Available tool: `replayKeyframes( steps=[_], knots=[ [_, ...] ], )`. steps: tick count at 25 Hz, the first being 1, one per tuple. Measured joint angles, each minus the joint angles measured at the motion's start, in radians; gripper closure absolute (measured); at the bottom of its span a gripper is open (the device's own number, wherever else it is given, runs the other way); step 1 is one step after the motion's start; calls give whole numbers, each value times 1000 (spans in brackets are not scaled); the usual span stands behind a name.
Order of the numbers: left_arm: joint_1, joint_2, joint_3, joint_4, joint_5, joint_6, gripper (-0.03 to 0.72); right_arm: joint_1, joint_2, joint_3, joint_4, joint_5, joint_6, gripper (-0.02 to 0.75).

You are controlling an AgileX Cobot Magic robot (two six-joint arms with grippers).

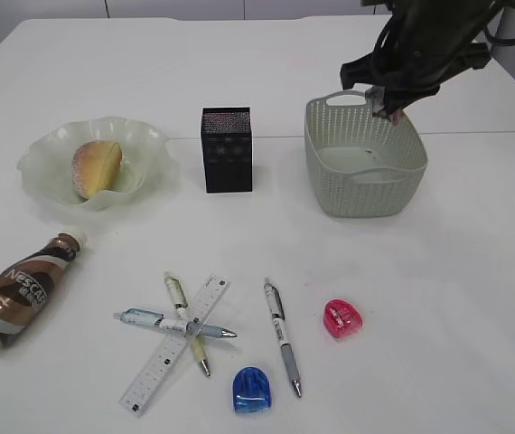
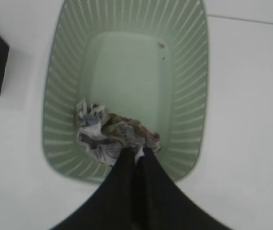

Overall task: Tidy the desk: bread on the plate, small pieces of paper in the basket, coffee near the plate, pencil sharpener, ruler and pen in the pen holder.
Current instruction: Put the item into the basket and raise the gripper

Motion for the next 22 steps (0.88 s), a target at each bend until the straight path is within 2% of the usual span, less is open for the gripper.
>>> replayKeyframes(
  steps=[5,10,12,14,15,17,19,22],
  knots=[
    [0,0,9,0,0,0,213,-56,46,-63,-8,-39,26,750],
    [0,0,35,0,0,0,217,-58,120,-101,9,-55,34,721],
    [0,0,42,0,0,0,217,-58,144,-115,29,-57,36,634],
    [0,0,43,0,0,0,218,-58,169,-133,43,-61,36,507],
    [0,0,43,0,0,0,218,-58,181,-141,46,-64,36,419],
    [0,0,43,0,0,0,218,-58,201,-152,50,-64,36,315],
    [0,0,43,0,0,0,218,-58,214,-166,52,-56,37,256],
    [0,0,43,2,0,0,218,-58,222,-185,55,-40,37,236]
  ],
)
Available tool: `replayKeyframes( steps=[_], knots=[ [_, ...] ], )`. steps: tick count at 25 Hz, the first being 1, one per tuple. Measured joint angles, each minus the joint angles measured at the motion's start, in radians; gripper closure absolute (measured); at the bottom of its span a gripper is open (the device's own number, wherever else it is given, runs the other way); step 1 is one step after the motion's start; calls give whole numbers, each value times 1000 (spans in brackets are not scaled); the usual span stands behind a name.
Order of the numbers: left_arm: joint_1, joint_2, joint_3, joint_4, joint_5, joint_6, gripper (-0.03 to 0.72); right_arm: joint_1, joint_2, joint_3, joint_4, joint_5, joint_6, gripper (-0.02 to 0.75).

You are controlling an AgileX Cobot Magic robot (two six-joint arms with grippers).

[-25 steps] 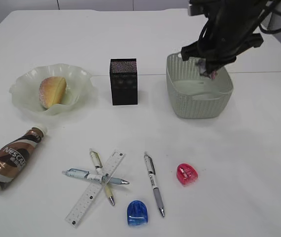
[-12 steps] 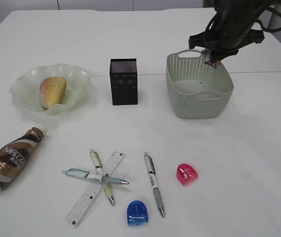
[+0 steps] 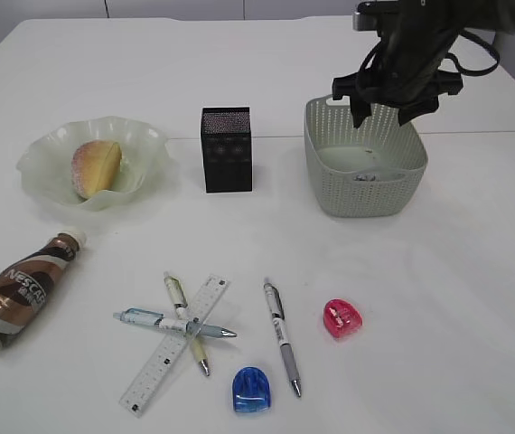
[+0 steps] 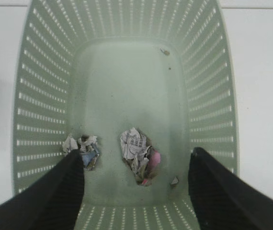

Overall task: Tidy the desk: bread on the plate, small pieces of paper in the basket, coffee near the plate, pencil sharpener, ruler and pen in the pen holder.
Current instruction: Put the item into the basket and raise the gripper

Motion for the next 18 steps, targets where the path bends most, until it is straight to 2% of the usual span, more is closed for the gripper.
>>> replayKeyframes(
  steps=[3,9,18],
  knots=[
    [0,0,0,0,0,0,218,0,0,-47,18,49,2,234],
    [0,10,0,34,0,0,218,0,0,-194,126,335,-49,234],
    [0,35,0,55,0,0,218,0,-28,-225,239,384,-197,234]
  ],
)
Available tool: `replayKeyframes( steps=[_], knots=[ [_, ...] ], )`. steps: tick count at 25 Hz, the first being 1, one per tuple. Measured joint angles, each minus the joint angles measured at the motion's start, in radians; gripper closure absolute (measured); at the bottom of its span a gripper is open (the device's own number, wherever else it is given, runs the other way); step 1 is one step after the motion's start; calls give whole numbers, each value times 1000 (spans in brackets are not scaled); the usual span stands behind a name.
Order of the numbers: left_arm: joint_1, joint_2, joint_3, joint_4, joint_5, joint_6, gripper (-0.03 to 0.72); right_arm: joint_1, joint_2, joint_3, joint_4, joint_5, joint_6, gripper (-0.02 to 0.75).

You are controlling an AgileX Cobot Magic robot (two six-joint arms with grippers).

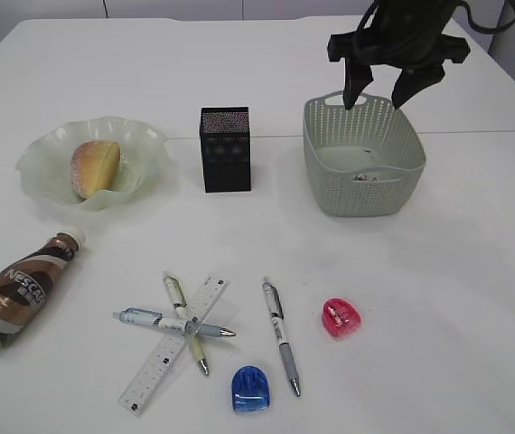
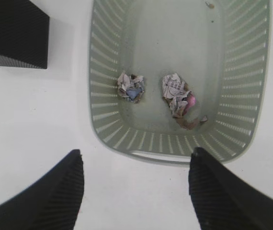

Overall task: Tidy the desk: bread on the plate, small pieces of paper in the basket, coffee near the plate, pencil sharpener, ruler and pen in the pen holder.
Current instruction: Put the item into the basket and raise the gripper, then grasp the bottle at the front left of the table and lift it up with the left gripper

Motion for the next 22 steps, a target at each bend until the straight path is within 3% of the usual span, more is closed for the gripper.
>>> replayKeyframes(
  steps=[4,13,17,22],
  knots=[
    [0,10,0,0,0,0,218,5,-103,90,16,2,-48,234],
    [0,110,0,6,0,38,186,5,-500,579,-6,2,-78,234],
    [0,230,0,6,-4,52,148,5,-715,772,-6,2,-80,234],
    [0,431,0,11,-12,67,141,5,-929,899,-1,6,-80,234]
  ],
)
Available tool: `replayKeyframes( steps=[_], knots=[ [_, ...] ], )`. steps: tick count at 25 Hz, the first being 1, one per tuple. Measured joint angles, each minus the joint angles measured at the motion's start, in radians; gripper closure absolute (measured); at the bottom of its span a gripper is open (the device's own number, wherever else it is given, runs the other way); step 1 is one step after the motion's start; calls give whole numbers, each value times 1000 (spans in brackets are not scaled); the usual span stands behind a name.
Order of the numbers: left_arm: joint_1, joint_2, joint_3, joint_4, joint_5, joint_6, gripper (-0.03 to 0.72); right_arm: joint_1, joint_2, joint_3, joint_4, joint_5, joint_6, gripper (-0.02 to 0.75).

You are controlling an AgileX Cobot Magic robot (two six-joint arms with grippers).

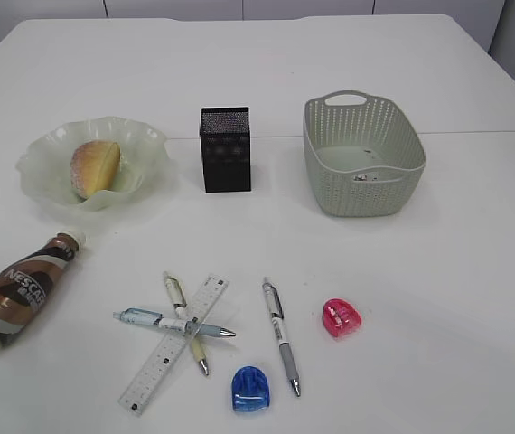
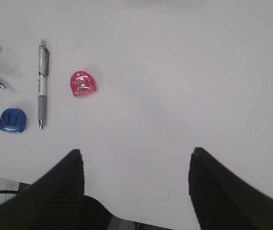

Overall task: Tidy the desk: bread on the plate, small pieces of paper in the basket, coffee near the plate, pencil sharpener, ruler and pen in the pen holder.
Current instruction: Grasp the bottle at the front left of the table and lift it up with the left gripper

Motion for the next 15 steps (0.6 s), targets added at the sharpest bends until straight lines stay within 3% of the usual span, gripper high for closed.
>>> replayKeyframes(
  steps=[15],
  knots=[
    [0,482,0,54,-36,15,141,0,-312,22,7,12,11,234]
  ],
)
